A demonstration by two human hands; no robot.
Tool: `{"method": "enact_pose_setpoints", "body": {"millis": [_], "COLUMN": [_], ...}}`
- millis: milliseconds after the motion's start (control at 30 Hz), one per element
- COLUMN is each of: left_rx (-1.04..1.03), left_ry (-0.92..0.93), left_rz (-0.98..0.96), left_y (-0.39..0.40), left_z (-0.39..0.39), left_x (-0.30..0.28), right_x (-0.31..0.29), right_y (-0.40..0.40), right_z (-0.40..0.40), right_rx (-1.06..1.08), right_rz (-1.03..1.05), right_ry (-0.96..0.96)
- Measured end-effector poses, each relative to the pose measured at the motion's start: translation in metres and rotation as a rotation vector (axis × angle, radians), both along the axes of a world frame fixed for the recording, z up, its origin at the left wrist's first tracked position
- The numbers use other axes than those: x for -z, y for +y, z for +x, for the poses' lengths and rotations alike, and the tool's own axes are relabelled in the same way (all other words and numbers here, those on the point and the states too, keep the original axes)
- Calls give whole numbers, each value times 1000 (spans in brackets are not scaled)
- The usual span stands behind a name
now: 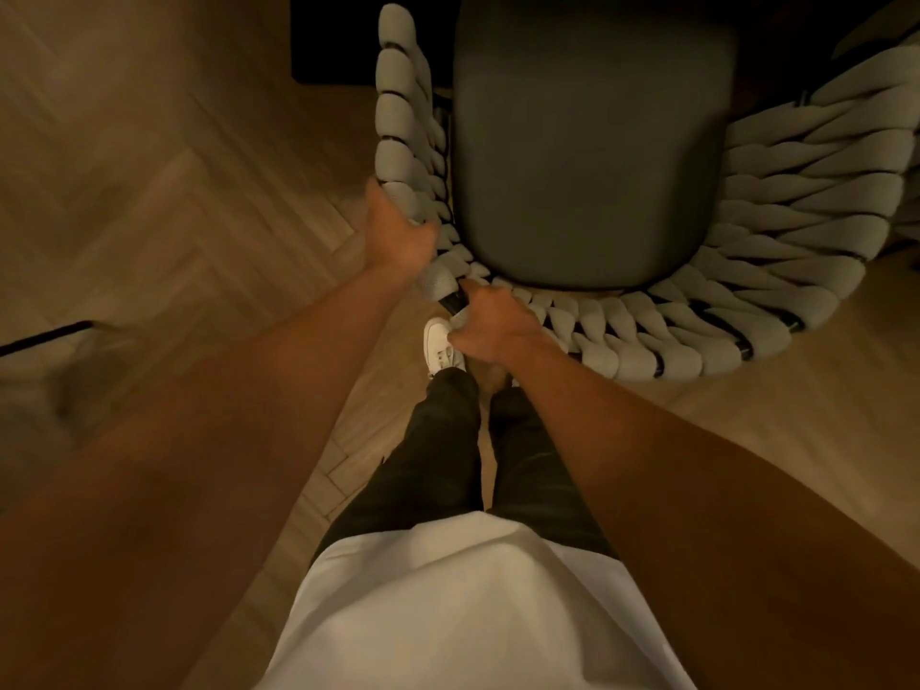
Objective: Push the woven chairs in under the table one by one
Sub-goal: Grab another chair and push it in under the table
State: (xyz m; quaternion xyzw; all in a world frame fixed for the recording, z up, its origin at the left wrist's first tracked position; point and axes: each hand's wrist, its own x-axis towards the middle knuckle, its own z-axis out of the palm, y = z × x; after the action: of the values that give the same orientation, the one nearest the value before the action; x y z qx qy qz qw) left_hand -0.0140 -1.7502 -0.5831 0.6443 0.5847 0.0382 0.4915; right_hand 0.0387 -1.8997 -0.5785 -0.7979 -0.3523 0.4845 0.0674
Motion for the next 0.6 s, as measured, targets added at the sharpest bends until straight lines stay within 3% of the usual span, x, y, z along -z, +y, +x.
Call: {"method": "enact_pose_setpoints", "body": {"millis": [400,600], "left_rx": [36,101], "left_ry": [-124,-105], "left_rz": [45,72], "left_y": [-1,41], "left_z": [11,46], "left_x": [-14,-25], "right_x": [-20,-29], "right_y": [-5,34], "right_z": [7,31], "right_rx": [20,71], "right_rz": [29,52], "right_ry": [-38,-33]}}
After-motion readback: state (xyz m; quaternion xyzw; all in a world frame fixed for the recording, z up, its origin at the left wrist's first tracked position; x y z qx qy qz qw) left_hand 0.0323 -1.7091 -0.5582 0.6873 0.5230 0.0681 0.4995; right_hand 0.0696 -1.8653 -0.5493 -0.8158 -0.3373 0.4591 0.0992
